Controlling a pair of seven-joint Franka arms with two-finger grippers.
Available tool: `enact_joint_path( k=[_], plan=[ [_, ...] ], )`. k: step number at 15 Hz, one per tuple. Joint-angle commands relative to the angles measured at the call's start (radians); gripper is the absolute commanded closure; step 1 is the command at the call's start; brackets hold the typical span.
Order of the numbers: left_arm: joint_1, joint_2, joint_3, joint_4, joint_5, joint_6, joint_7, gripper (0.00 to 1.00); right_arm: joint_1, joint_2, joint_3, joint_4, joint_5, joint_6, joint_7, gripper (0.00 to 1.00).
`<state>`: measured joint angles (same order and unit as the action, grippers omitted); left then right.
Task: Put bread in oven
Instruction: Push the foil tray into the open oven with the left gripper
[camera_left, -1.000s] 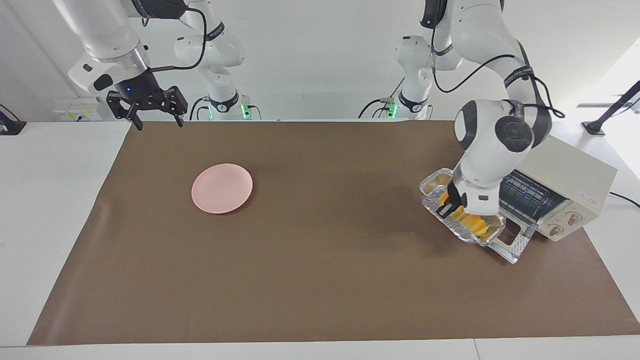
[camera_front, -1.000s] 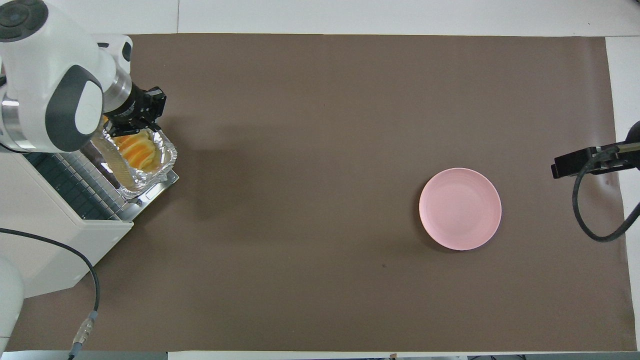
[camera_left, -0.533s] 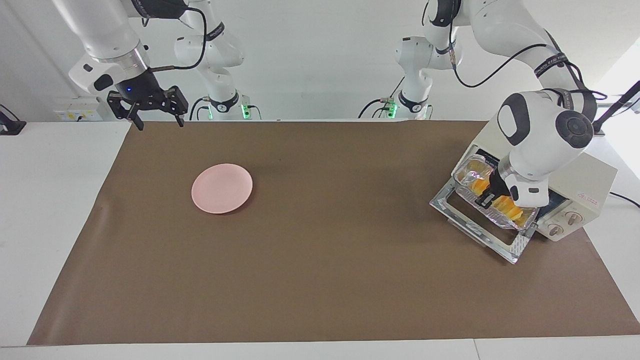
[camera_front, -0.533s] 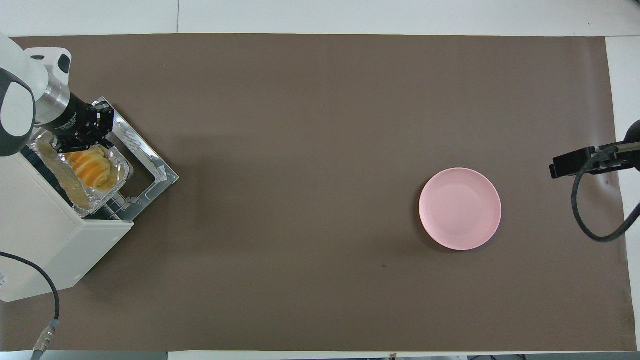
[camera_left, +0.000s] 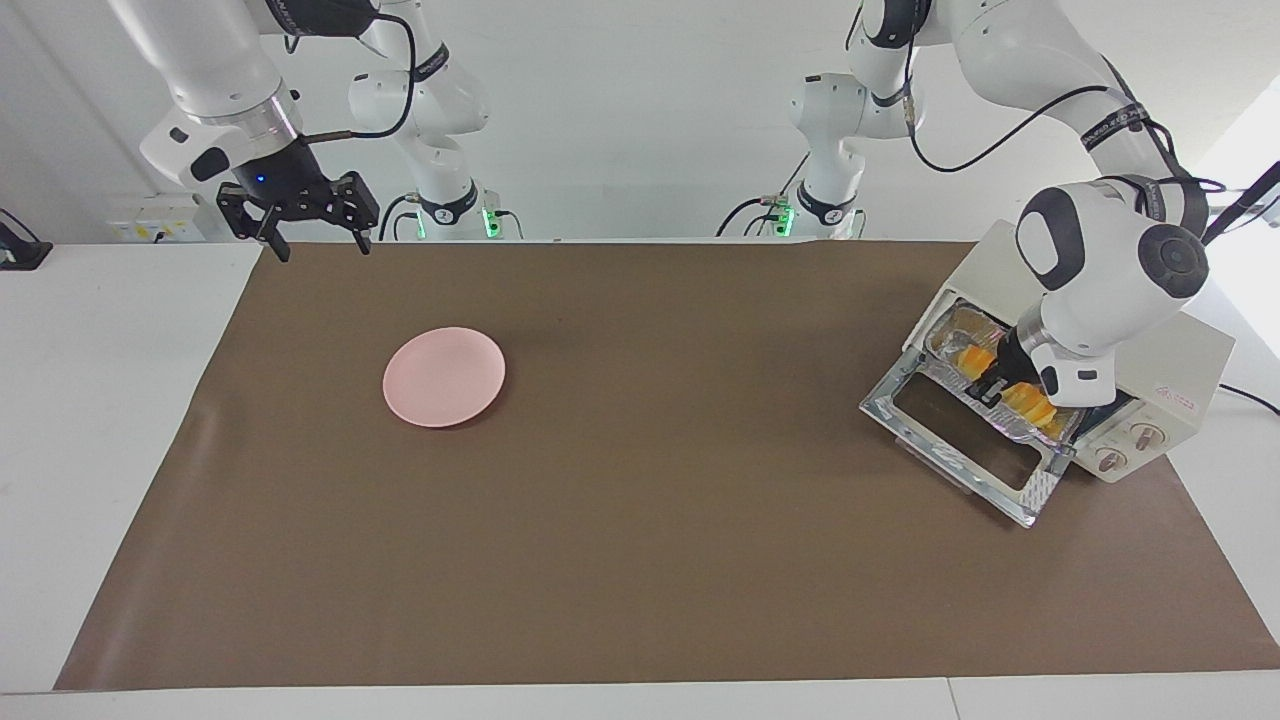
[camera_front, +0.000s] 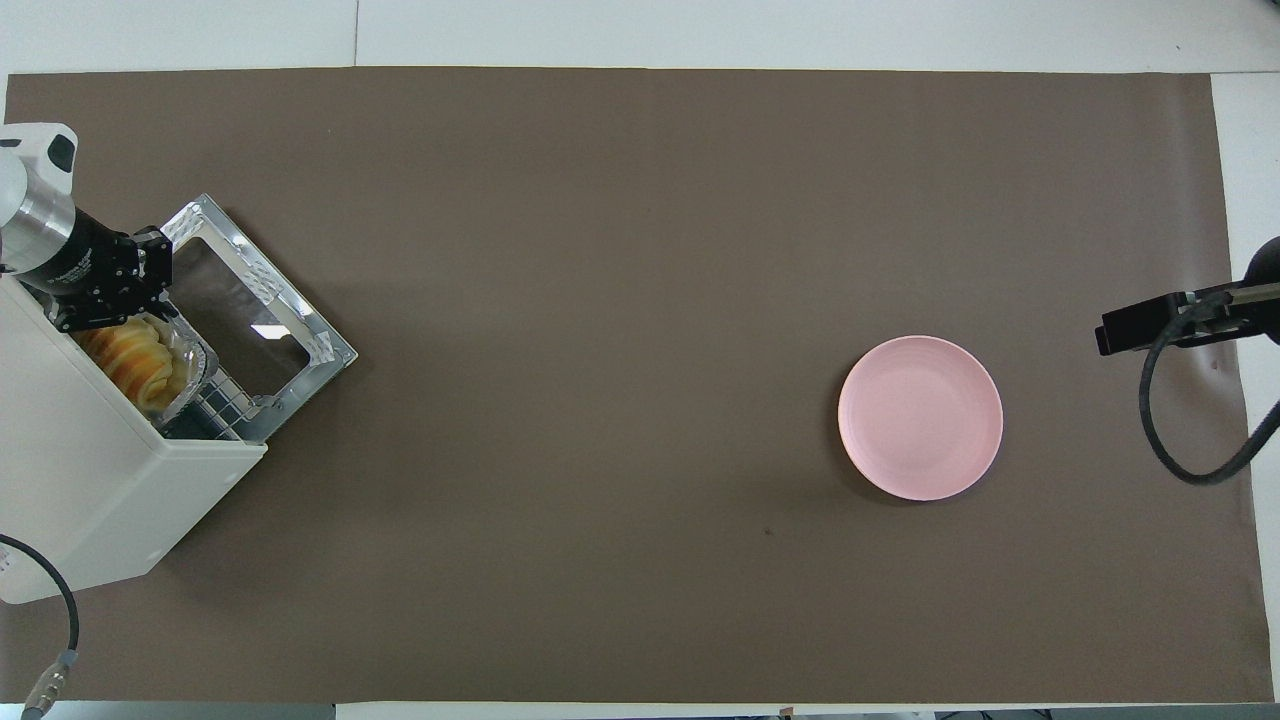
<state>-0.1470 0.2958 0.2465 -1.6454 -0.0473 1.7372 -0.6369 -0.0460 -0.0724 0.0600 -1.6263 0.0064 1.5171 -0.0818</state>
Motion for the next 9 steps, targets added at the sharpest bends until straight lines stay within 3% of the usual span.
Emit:
enact_joint_path(
  k=[1, 8, 9],
  plan=[
    [0.000, -0.046, -0.003, -0.066, 0.035, 0.045, 0.010, 1.00, -0.020, -0.015, 0.009, -0.015, 0.010, -0.002, -0.001, 0.00],
    [-0.005, -0.060, -0.003, -0.111, 0.035, 0.094, 0.013, 1.00, -0.018, -0.015, 0.009, -0.015, 0.010, -0.002, -0.001, 0.00],
    [-0.006, -0.060, -0.003, -0.109, 0.035, 0.100, 0.019, 0.89, -0.017, -0.015, 0.009, -0.015, 0.010, -0.002, -0.001, 0.00]
  ],
)
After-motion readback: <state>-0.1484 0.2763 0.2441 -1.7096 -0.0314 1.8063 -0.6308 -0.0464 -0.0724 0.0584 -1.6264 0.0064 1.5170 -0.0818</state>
